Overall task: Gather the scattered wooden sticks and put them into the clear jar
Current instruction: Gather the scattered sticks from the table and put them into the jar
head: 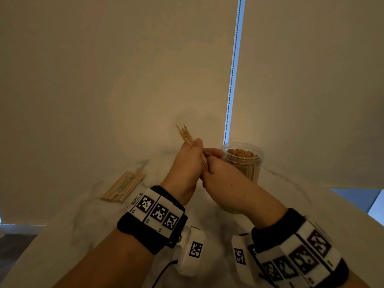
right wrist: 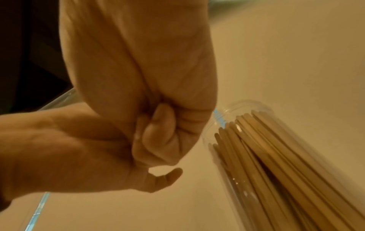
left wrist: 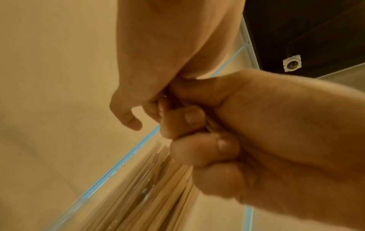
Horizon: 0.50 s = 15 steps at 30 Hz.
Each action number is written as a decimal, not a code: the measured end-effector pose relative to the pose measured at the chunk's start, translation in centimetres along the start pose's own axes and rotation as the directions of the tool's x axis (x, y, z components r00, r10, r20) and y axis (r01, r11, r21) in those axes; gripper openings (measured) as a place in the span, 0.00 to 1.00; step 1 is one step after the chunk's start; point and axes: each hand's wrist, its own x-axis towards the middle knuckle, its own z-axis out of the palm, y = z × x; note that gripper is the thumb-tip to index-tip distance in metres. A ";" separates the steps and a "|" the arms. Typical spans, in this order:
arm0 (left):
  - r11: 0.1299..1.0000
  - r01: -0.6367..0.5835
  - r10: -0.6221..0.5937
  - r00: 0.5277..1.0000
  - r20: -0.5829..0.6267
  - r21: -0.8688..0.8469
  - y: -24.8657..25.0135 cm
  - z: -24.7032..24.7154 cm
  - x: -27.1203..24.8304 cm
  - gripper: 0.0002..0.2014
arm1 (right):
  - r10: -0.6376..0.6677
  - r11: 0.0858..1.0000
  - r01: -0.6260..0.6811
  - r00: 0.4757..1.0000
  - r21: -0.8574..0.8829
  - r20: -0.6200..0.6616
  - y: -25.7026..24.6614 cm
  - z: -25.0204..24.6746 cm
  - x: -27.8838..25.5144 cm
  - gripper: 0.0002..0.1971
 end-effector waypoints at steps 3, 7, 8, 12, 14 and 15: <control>0.996 0.084 -0.082 0.993 0.089 -0.023 1.0 -0.6 0.3 0.10 | 0.000 1.000 0.000 1.000 -0.026 0.001 0.4 0.1 0.0 0.15; 0.975 0.028 -0.043 0.997 -0.062 -0.220 3.3 -3.4 1.6 0.08 | -0.014 1.000 0.016 0.994 -0.014 0.112 0.3 -1.2 -0.5 0.15; 0.960 -0.001 -0.031 0.993 -0.112 -0.280 4.0 -4.3 1.7 0.09 | -0.011 0.999 0.018 0.987 -0.038 0.160 0.2 -1.3 -0.7 0.16; 0.981 0.037 -0.053 0.995 -0.079 -0.189 5.4 -5.8 1.4 0.19 | -0.020 0.998 0.034 0.974 -0.057 0.227 -0.4 -0.9 -1.0 0.16; 0.995 0.062 -0.064 0.998 -0.022 -0.082 5.0 -4.6 0.8 0.23 | -0.029 0.997 0.039 0.988 -0.065 0.149 -0.4 -0.7 -0.9 0.15; 0.998 0.053 -0.053 0.999 -0.011 -0.037 4.7 -3.8 0.6 0.23 | -0.029 0.996 0.038 0.994 -0.086 0.101 -0.1 -0.6 -0.7 0.14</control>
